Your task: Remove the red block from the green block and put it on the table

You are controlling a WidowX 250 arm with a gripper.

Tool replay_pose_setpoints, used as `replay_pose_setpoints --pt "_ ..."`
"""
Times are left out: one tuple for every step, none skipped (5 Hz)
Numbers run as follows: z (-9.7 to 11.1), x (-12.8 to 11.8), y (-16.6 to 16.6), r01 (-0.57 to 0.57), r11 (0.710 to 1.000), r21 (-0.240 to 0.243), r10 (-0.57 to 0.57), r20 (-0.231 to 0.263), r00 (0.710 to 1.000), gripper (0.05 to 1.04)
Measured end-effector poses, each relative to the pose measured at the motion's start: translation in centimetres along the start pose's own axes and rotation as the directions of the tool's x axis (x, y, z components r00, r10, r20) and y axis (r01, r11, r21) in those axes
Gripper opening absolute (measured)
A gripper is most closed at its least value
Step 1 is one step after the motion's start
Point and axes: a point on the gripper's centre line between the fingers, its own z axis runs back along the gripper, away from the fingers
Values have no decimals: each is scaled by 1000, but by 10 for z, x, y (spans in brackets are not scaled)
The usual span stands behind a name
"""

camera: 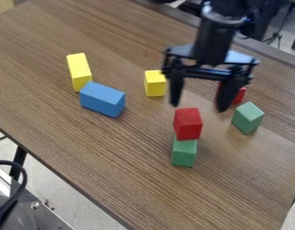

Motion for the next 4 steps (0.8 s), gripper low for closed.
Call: replay_pose_setpoints --pt "-5 -2 11 -45 999 -15 45 -19 999 999" --pt "-15 -4 13 -60 997 -40 58 -45 997 999" --pt "-20 -5 9 -60 995 -84 56 -40 998 999" --pt "-20 -4 0 -45 993 -109 42 -24 999 999"
